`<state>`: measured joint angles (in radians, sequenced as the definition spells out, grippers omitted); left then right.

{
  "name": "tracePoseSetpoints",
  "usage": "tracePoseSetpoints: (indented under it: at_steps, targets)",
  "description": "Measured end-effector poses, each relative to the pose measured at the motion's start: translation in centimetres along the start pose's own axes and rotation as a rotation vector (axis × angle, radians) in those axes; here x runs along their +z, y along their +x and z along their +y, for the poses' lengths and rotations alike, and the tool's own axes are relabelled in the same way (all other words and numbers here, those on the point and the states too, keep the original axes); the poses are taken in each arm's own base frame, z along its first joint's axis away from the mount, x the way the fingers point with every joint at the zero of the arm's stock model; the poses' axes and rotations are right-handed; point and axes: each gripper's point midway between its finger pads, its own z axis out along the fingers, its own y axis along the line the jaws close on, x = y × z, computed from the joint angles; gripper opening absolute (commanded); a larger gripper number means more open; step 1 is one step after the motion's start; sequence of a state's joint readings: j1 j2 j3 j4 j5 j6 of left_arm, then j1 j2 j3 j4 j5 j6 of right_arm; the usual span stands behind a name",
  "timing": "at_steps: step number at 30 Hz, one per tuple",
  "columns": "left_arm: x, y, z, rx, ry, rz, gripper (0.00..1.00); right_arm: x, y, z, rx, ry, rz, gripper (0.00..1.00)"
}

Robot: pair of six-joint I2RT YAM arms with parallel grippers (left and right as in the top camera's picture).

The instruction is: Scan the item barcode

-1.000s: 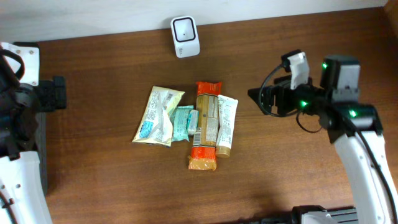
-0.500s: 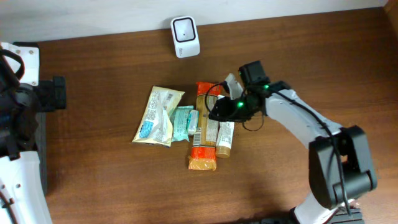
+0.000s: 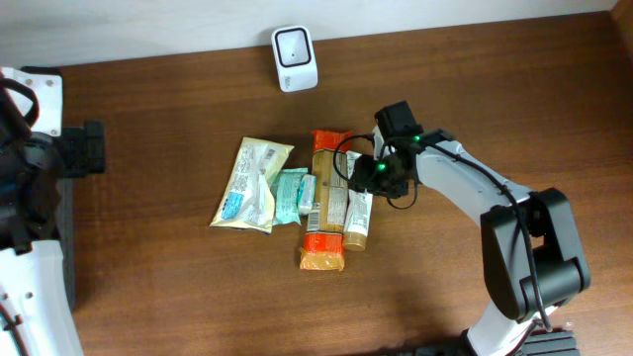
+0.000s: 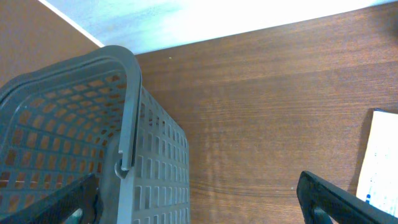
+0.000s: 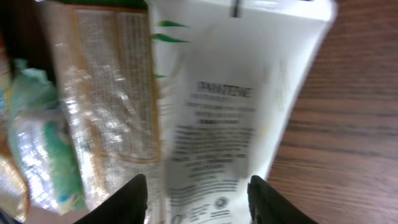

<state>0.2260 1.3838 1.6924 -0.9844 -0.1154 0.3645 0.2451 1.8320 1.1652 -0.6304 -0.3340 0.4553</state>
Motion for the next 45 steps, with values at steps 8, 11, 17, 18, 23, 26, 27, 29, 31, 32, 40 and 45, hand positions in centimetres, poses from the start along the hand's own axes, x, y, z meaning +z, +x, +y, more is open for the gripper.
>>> tracePoseSetpoints:
  at_steps: [8,11,17,18,23,26,27,29,31,32,40,45]
  targets:
    - [0.0,0.0,0.0,0.000,0.000,0.000,0.99,-0.7,1.5,-4.4,0.043,0.238,0.031,0.47]
    - [0.0,0.0,0.0,0.000,0.000,0.000,0.99,-2.8,2.6,-7.9,0.065,0.436,0.082,0.53]
    - [0.0,0.0,0.0,0.003,0.000,-0.001,0.99,-9.2,2.4,-10.4,0.099,0.520,0.202,0.68]
    - [0.0,0.0,0.0,0.003,-0.001,-0.001,0.99,-9.9,2.1,-9.5,0.041,0.465,0.223,0.70]
    - [0.0,0.0,0.0,0.003,0.000,0.000,0.99,-9.5,5.7,-3.6,-0.257,0.211,0.408,0.77]
    - [0.0,0.0,0.0,0.003,0.000,0.000,0.99,-7.2,10.1,-2.5,-0.366,0.191,0.540,0.77]
    - [0.0,0.0,0.0,0.003,0.000,0.000,0.99,-6.7,11.4,-2.5,-0.390,0.194,0.577,0.77]
    - [0.0,0.0,0.0,0.003,0.000,0.000,0.99,-5.6,14.0,-2.1,-0.457,0.196,0.644,0.77]
    - [0.0,0.0,0.0,0.003,0.000,0.000,0.99,-5.4,14.5,-1.8,-0.482,0.196,0.654,0.77]
    - [0.0,0.0,0.0,0.003,0.000,0.000,0.99,-5.2,14.4,-1.5,-0.494,0.193,0.645,0.78]
    - [0.0,0.0,0.0,0.003,0.000,0.000,0.99,-2.7,12.5,-0.8,-0.529,0.155,0.546,0.80]
    - [0.0,0.0,0.0,0.003,0.000,0.000,0.99,0.5,8.6,0.1,-0.538,0.155,0.369,0.80]
